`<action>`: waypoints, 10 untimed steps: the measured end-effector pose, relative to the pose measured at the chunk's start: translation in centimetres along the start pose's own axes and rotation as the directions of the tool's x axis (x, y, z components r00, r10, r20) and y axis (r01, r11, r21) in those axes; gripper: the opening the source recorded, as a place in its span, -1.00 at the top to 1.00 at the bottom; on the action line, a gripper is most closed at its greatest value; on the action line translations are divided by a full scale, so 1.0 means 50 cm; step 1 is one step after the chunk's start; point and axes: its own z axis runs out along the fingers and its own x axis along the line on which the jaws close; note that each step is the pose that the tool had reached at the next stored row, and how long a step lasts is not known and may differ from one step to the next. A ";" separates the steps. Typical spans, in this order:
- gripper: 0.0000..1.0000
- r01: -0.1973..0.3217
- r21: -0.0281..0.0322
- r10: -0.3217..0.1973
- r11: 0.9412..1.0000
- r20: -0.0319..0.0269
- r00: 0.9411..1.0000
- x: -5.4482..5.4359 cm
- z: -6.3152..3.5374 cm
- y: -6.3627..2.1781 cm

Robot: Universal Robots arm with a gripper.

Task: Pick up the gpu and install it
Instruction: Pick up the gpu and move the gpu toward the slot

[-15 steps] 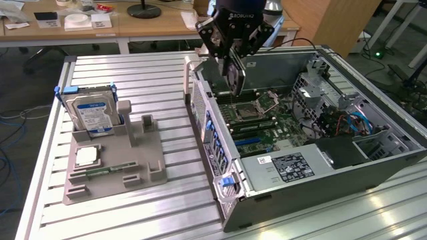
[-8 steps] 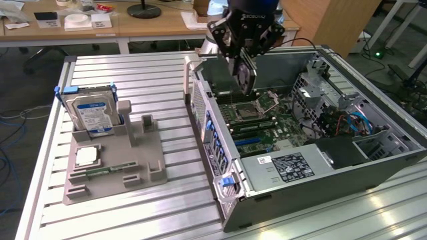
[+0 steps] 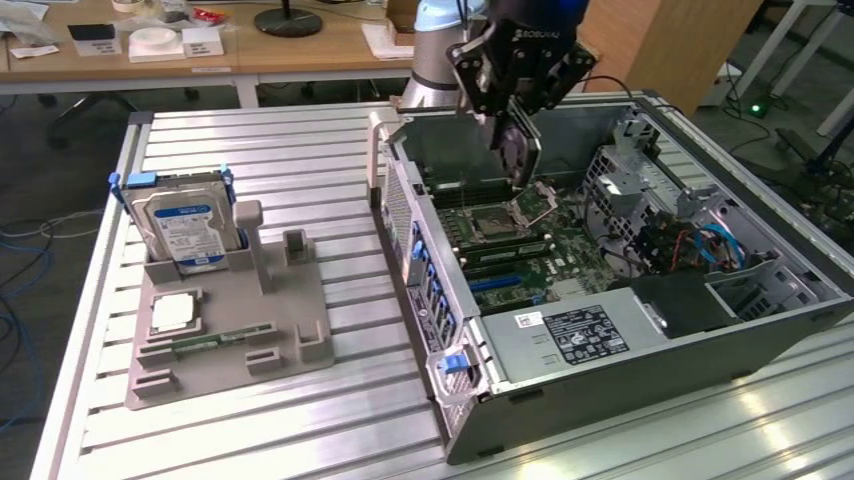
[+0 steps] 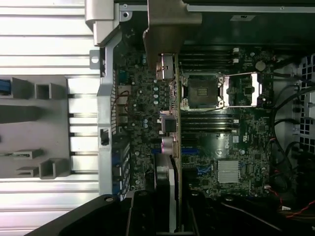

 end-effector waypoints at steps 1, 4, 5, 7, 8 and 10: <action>0.44 0.000 0.000 0.000 1.000 0.000 1.000 -0.007 0.000 0.000; 0.44 0.000 0.000 0.000 1.000 0.000 1.000 -0.027 0.001 0.001; 0.44 0.000 0.000 0.000 1.000 0.000 1.000 -0.034 0.001 0.001; 0.44 0.000 0.000 0.000 1.000 0.000 1.000 -0.048 0.002 0.001; 0.44 0.000 0.000 0.000 1.000 0.000 1.000 -0.055 0.002 0.001; 0.44 0.000 0.000 0.000 1.000 0.000 1.000 -0.067 0.003 0.001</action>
